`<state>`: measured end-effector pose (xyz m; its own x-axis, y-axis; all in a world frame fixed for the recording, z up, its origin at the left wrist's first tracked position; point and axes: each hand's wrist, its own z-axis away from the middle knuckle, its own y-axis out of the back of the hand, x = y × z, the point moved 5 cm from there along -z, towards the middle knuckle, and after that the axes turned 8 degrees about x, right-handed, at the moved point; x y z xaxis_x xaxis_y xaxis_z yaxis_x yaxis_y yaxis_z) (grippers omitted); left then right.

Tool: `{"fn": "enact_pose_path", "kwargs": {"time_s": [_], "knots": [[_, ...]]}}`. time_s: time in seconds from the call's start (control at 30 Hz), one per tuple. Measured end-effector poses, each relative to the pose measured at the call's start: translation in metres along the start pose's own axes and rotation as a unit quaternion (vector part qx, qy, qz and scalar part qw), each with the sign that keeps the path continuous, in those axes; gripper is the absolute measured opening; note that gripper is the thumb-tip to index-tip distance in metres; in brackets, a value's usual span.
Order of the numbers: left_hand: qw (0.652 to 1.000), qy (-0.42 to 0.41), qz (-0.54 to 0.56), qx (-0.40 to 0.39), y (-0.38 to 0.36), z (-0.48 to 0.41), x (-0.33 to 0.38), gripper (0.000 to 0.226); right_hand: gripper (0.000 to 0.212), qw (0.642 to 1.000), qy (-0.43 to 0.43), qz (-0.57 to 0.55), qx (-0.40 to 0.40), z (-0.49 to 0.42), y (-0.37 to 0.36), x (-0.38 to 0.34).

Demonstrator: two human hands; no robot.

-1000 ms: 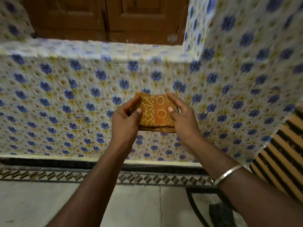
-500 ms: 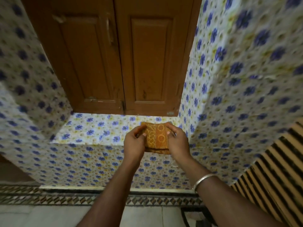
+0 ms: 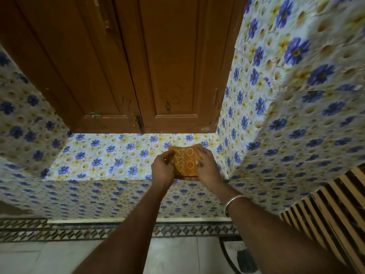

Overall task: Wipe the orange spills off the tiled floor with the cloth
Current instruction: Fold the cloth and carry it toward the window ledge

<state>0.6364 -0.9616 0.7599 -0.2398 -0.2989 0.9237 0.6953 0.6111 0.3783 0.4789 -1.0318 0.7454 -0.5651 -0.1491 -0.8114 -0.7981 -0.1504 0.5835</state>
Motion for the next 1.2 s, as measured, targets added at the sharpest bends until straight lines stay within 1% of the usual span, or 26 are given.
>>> {"fn": "enact_pose_path", "kwargs": {"time_s": [0.1,0.2,0.33,0.47,0.57,0.63,0.67,0.7,0.77,0.8,0.87,0.93,1.0,1.07,1.2], "knots": [[0.999,-0.002,-0.051,0.000,-0.020,-0.021,-0.016,0.044,0.064,0.999,0.003,0.042,-0.015,-0.018,-0.021,0.026],[0.997,0.011,-0.068,-0.019,-0.037,-0.035,-0.026,0.045,0.067,0.998,-0.004,0.056,-0.025,-0.029,-0.037,0.047],[0.996,0.009,-0.088,-0.013,-0.046,-0.047,-0.037,0.047,0.072,0.998,0.017,0.049,-0.019,-0.042,-0.049,0.052],[0.997,-0.007,-0.081,-0.007,-0.053,-0.060,-0.051,0.047,0.077,0.998,0.047,0.040,-0.016,-0.057,-0.054,0.049],[0.996,-0.020,-0.088,-0.015,-0.061,-0.072,-0.059,0.051,0.075,0.999,0.038,0.038,-0.007,-0.068,-0.059,0.055],[0.992,-0.038,-0.117,-0.025,-0.065,-0.075,-0.060,0.053,0.075,0.999,0.030,0.039,-0.014,-0.067,-0.063,0.056],[0.988,-0.054,-0.141,-0.024,-0.066,-0.076,-0.061,0.052,0.074,0.997,0.025,0.066,-0.017,-0.067,-0.066,0.058],[0.982,-0.077,-0.171,-0.016,-0.067,-0.076,-0.062,0.050,0.072,0.993,0.024,0.118,-0.011,-0.066,-0.068,0.058],[0.964,-0.133,-0.232,-0.008,-0.068,-0.074,-0.061,0.049,0.064,0.973,0.037,0.226,0.023,-0.065,-0.068,0.058],[0.955,-0.153,-0.254,-0.021,-0.072,-0.073,-0.062,0.053,0.060,0.965,0.049,0.254,0.031,-0.066,-0.068,0.057],[0.935,-0.170,-0.303,-0.075,-0.080,-0.074,-0.066,0.061,0.061,0.952,0.090,0.292,0.007,-0.068,-0.074,0.058],[0.908,-0.189,-0.356,-0.116,-0.088,-0.074,-0.076,0.070,0.064,0.938,0.124,0.321,-0.024,-0.068,-0.079,0.066],[0.881,-0.209,-0.400,-0.140,-0.091,-0.073,-0.083,0.078,0.064,0.931,0.134,0.338,-0.040,-0.067,-0.081,0.074],[0.874,-0.216,-0.410,-0.149,-0.091,-0.073,-0.089,0.081,0.065,0.933,0.123,0.335,-0.050,-0.065,-0.083,0.080],[0.867,-0.220,-0.421,-0.151,-0.092,-0.075,-0.093,0.080,0.065,0.936,0.119,0.329,-0.046,-0.065,-0.088,0.082]]}}
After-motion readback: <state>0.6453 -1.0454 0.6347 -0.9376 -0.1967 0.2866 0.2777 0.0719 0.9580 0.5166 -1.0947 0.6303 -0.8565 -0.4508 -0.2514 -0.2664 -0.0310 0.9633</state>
